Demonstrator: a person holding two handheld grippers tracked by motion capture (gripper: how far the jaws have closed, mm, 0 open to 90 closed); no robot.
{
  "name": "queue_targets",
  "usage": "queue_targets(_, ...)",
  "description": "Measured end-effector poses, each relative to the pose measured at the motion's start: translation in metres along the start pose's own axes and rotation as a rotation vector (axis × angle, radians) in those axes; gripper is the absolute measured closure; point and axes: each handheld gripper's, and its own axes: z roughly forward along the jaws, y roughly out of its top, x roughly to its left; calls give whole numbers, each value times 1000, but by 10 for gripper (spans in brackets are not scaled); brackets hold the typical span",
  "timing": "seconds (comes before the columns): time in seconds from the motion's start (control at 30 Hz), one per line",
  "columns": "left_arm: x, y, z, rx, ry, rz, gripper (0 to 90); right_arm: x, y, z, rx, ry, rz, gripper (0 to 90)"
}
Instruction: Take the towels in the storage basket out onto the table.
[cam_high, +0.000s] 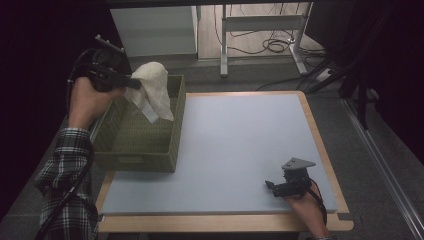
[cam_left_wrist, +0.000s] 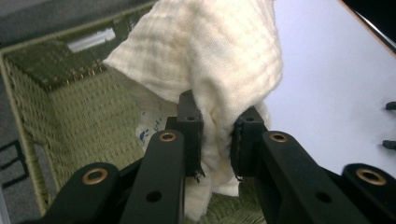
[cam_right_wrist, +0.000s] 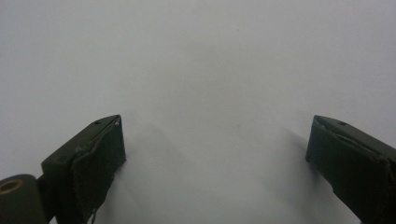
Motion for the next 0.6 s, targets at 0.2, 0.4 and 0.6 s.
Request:
queue_targets(0.2,-13,12,-9,-21,-3,21,773,0,0,0,-1,-1,-2,48)
queue_targets(0.4,-26,22,-11,-25,-15,43,773,0,0,0,-1,-1,-3,48)
queue_targets(0.6,-37,27,-4,-20,-43,64,773,0,0,0,0,-1,-1,48)
